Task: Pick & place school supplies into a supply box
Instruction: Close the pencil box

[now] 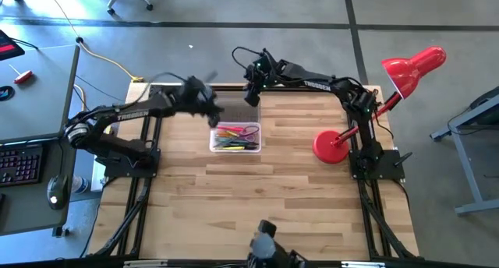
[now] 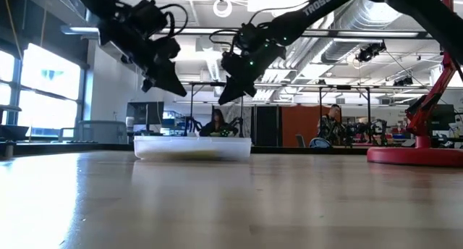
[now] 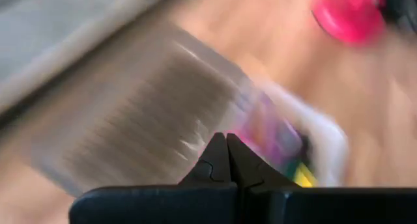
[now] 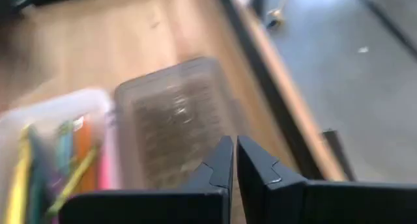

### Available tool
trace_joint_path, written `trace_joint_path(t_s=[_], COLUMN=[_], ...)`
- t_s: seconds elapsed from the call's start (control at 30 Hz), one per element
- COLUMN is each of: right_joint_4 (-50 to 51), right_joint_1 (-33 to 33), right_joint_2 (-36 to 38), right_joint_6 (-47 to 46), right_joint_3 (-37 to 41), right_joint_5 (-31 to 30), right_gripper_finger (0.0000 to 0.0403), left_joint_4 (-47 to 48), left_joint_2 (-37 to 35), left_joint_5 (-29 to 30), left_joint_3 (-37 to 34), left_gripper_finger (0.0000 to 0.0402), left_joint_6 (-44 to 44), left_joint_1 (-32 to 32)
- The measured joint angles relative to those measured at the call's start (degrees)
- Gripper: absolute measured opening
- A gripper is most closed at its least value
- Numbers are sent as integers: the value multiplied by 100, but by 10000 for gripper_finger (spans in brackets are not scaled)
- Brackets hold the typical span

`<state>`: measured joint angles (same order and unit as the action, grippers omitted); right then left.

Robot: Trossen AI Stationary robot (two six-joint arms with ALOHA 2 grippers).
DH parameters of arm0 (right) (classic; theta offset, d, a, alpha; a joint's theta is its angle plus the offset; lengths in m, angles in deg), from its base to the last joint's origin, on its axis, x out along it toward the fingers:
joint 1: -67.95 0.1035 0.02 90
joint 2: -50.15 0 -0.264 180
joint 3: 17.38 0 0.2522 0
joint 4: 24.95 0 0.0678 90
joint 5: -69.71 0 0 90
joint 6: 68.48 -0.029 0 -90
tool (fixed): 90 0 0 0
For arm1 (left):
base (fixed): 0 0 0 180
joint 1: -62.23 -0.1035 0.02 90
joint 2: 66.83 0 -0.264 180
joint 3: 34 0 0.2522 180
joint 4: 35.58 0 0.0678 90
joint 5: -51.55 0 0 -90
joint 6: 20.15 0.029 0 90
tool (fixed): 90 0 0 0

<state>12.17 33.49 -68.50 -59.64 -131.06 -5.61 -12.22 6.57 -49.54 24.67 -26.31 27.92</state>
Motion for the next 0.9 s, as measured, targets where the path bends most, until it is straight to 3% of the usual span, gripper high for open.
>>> trace_joint_path(t_s=[0.1,0.23,0.4,0.53,0.63,0.9], right_joint_4=[-282,-905,-1868,-2584,-2528,-2440], right_joint_1=[-183,-424,-669,-725,-674,-507], right_joint_2=[-35,-59,-59,-70,-62,-86], right_joint_6=[-133,-633,-1602,-2238,-2499,-3096], right_joint_3=[133,655,1375,1776,1825,1825], right_joint_5=[-223,-629,-701,-561,-534,-677], right_gripper_finger=[0,0,0,0,0,0], left_joint_4=[598,589,542,533,504,-166], left_joint_2=[-20,-18,-20,67,205,985], left_joint_5=[270,1116,1912,2232,2288,2284], left_joint_3=[-28,-258,-524,-835,-1047,-1123], left_gripper_finger=[9,9,9,9,9,9], left_joint_6=[-117,-539,-1743,-2444,-2806,-2833], left_joint_1=[1000,2272,3193,3410,3390,3395])
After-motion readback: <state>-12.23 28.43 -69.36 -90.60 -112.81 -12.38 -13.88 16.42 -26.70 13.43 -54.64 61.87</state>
